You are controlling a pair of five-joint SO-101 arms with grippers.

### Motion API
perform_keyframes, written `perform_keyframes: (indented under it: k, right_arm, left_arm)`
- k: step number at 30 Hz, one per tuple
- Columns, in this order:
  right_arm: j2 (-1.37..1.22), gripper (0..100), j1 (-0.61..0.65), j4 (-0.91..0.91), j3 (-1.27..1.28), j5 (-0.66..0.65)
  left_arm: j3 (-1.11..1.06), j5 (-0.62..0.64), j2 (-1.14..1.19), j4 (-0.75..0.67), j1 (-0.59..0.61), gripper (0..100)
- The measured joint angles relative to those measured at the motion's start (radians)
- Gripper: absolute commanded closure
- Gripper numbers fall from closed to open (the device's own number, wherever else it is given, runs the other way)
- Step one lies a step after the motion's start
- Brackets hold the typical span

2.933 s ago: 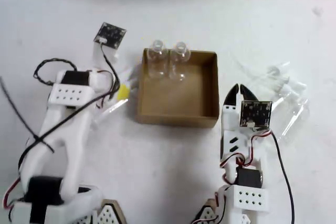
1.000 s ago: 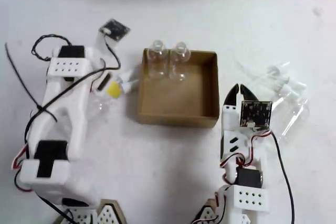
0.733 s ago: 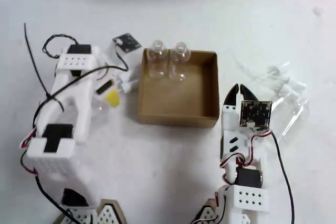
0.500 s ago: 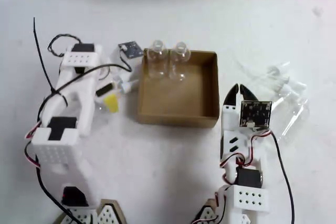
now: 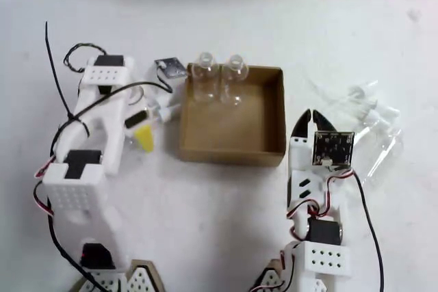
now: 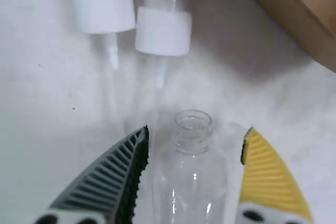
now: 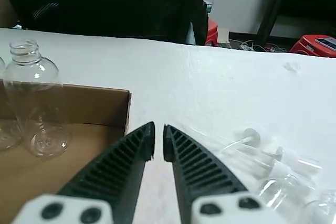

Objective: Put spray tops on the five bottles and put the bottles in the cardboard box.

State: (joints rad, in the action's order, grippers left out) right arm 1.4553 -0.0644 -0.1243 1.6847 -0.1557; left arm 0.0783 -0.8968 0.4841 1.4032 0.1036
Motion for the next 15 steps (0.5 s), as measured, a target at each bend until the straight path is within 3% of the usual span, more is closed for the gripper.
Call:
perform_keyframes:
  k: [9, 15]
  right_arm:
    - [0.000, 98.0, 0.000, 0.000, 0.000, 0.000]
    - [0.000, 98.0, 0.000, 0.000, 0.000, 0.000]
  left_arm:
    - [0.173, 0.038, 0.000, 0.183, -0.006, 73]
    - [0.201, 0.012, 0.014, 0.204, -0.025, 73]
